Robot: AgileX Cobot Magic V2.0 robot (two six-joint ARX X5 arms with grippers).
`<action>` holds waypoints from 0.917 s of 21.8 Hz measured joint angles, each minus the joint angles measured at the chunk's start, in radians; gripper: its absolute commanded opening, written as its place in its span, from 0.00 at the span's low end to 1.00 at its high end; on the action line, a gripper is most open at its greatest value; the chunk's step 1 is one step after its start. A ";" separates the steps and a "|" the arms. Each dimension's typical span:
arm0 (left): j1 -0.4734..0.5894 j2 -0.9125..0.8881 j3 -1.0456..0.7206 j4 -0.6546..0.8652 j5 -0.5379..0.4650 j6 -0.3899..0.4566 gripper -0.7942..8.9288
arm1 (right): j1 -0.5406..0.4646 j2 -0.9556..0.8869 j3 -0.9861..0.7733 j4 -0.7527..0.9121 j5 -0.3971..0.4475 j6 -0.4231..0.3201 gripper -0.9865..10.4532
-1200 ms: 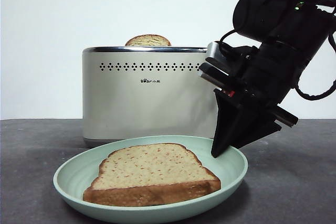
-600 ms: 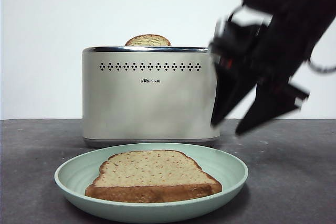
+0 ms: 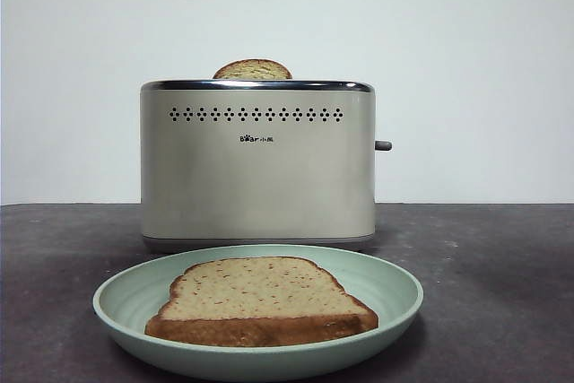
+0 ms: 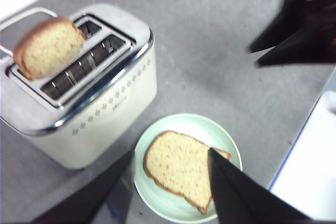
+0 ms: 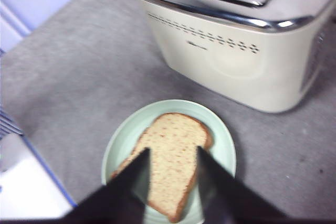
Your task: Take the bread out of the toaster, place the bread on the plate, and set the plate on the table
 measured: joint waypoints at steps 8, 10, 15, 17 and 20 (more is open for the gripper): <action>0.000 0.040 0.000 -0.028 0.000 -0.001 0.09 | 0.021 -0.062 0.000 -0.006 0.066 0.000 0.09; 0.000 0.045 0.000 -0.029 0.000 -0.002 0.09 | 0.020 -0.058 0.000 -0.007 0.069 0.000 0.09; 0.000 0.050 0.000 -0.025 0.000 -0.003 0.09 | 0.021 -0.058 0.000 -0.006 0.069 0.000 0.09; 0.000 0.051 0.000 -0.025 0.000 -0.003 0.09 | 0.021 -0.058 0.000 -0.006 0.069 0.000 0.09; 0.000 0.051 0.000 -0.024 0.000 -0.003 0.09 | 0.021 -0.061 0.000 -0.006 0.078 0.000 0.09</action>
